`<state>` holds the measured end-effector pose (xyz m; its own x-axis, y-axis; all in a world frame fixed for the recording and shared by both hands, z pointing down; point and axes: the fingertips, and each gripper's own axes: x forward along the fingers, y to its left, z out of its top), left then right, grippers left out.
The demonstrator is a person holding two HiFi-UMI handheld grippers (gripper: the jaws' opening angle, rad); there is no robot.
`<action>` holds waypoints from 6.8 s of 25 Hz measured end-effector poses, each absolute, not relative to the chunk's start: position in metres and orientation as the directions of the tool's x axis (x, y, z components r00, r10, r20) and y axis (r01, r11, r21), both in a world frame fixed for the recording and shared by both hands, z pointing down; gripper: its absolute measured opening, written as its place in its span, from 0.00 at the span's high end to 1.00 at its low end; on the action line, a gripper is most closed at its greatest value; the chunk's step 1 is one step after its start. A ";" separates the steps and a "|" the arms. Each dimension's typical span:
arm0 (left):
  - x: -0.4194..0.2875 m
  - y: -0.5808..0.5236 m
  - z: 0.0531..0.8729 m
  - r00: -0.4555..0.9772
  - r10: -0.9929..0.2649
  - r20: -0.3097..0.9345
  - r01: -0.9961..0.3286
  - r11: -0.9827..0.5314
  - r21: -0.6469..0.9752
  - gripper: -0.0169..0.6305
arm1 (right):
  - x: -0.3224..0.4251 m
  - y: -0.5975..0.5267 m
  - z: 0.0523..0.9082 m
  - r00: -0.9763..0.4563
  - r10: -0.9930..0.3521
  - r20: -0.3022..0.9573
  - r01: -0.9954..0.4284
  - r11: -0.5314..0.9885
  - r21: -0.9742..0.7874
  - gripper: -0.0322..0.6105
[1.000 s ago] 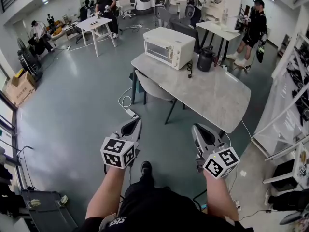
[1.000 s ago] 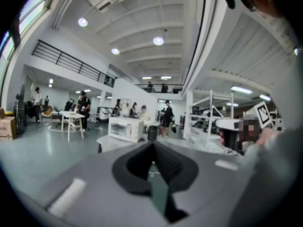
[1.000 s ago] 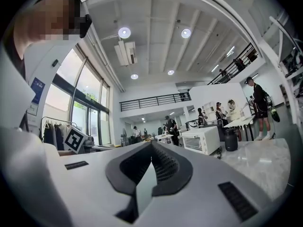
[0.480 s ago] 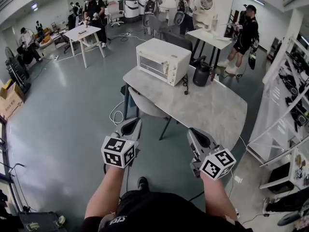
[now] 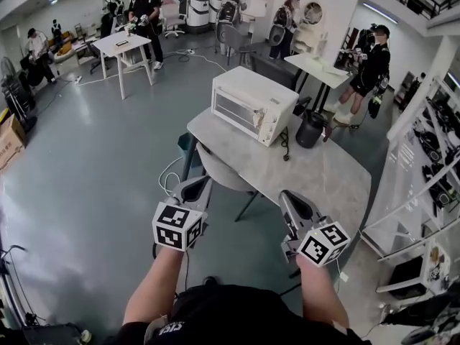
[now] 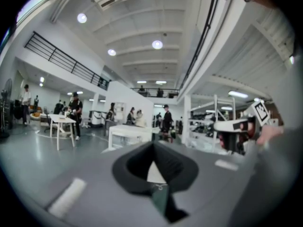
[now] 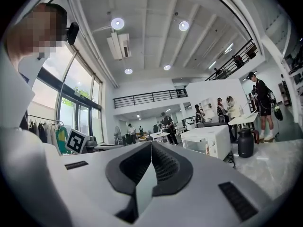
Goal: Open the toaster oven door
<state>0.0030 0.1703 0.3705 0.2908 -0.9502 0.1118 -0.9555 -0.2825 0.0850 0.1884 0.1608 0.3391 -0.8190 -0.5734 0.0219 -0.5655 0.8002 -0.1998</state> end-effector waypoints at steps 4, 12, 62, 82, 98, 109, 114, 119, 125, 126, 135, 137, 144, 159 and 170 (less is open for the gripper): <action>-0.028 0.164 0.385 0.267 -0.953 0.141 -0.961 -0.253 0.111 0.96 | 0.160 0.151 0.356 -0.831 -0.554 0.050 -0.550 0.804 -0.227 0.96; -0.061 0.150 0.411 0.236 -0.953 0.193 -0.968 -0.213 0.132 0.96 | 0.112 0.123 0.380 -0.867 -0.494 0.074 -0.494 0.827 -0.268 0.96; -0.193 -0.300 0.455 0.388 -0.861 0.329 -0.919 -0.337 0.203 0.91 | 0.025 -0.329 0.460 -0.588 -0.721 0.367 -0.808 0.545 -0.225 0.83; -0.177 -0.414 0.495 0.499 -0.760 0.416 -0.866 -0.414 0.282 0.58 | 0.063 -0.342 0.496 -0.421 -0.787 0.452 -0.904 0.324 -0.278 0.73; -0.177 -0.437 0.506 0.518 -0.732 0.441 -0.855 -0.452 0.254 0.56 | 0.056 -0.354 0.503 -0.367 -0.812 0.455 -0.919 0.238 -0.316 0.73; -0.173 -0.421 0.512 0.525 -0.738 0.424 -0.851 -0.463 0.248 0.57 | 0.057 -0.339 0.509 -0.347 -0.814 0.465 -0.929 0.229 -0.292 0.74; -0.177 -0.406 0.516 0.511 -0.747 0.425 -0.859 -0.450 0.243 0.59 | 0.052 -0.325 0.513 -0.368 -0.807 0.463 -0.923 0.254 -0.290 0.74; -0.186 -0.389 0.520 0.466 -0.766 0.443 -0.884 -0.414 0.215 0.60 | 0.043 -0.311 0.518 -0.410 -0.778 0.476 -0.908 0.295 -0.299 0.73; -0.196 -0.355 0.541 0.404 -0.771 0.492 -0.914 -0.364 0.180 0.61 | 0.034 -0.280 0.540 -0.458 -0.728 0.510 -0.887 0.339 -0.313 0.72; -0.198 -0.348 0.546 0.396 -0.769 0.502 -0.917 -0.356 0.177 0.61 | 0.033 -0.274 0.543 -0.464 -0.724 0.511 -0.884 0.340 -0.322 0.74; -0.211 -0.308 0.581 0.346 -0.745 0.571 -0.935 -0.322 0.147 0.61 | 0.044 -0.226 0.565 -0.497 -0.694 0.522 -0.858 0.300 -0.418 0.71; -0.213 -0.302 0.588 0.347 -0.738 0.579 -0.935 -0.319 0.154 0.61 | 0.048 -0.222 0.569 -0.483 -0.692 0.537 -0.865 0.285 -0.412 0.70; -0.215 -0.296 0.598 0.400 -0.727 0.559 -0.917 -0.313 0.249 0.61 | 0.041 -0.226 0.576 -0.430 -0.696 0.575 -0.892 0.228 -0.390 0.70; -0.232 -0.277 0.581 0.387 -0.749 0.539 -0.922 -0.294 0.253 0.61 | 0.034 -0.212 0.599 -0.378 -0.673 0.636 -0.921 0.201 -0.334 0.69; -0.251 -0.297 0.602 0.349 -0.729 0.589 -0.937 -0.287 0.200 0.60 | 0.027 -0.194 0.626 -0.386 -0.626 0.678 -0.917 0.182 -0.355 0.68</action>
<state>-0.2511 -0.2970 0.6022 0.3490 -0.7292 0.5887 -0.9368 -0.2868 0.2002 0.0268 -0.1945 0.6262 -0.3861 -0.6256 0.6779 -0.9171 0.1816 -0.3548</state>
